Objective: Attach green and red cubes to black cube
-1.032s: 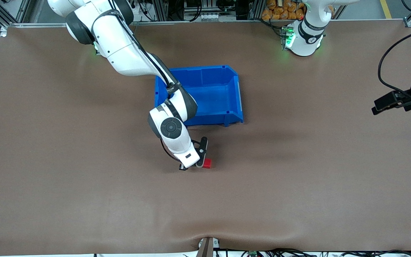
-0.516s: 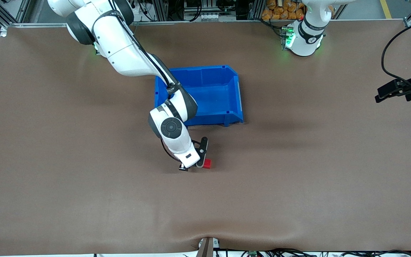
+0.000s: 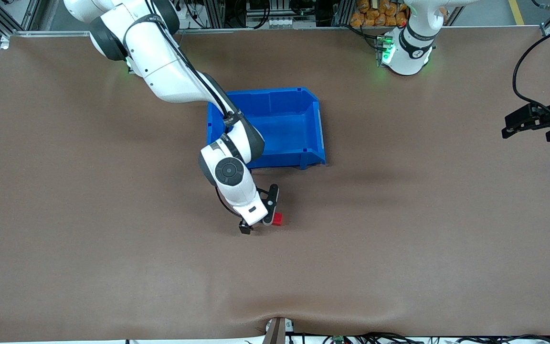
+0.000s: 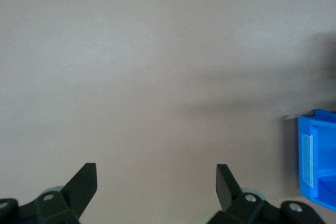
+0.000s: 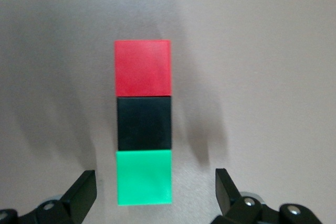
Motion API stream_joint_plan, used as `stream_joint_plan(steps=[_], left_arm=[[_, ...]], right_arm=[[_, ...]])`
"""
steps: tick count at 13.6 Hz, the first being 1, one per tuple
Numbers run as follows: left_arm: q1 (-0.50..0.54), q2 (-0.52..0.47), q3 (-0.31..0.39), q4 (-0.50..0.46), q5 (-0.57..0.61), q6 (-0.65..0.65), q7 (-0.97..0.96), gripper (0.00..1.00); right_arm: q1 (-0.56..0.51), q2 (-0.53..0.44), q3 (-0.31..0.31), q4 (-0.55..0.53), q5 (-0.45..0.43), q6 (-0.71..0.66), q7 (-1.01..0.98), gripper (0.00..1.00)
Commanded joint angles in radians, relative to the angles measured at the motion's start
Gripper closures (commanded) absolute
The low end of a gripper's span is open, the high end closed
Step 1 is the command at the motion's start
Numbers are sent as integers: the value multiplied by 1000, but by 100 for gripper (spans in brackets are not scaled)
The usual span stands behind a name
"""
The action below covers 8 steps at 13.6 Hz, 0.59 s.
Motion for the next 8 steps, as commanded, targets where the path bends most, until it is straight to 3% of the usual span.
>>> stream_joint_plan(steps=[1,5,8], left_arm=[[12,-17,4,31,-3,-57,4,0],[13,-24,7,25,0,-70,-18,0],[13,-24,4,25,0,-74,-77,0]], right_arm=[[-3,-46,-1,-8,-7,-88,109,0],[-15,-139,-6,-10,-8,-231,269,0],[-84,-225,-10,-11,-4,-347,333,0]])
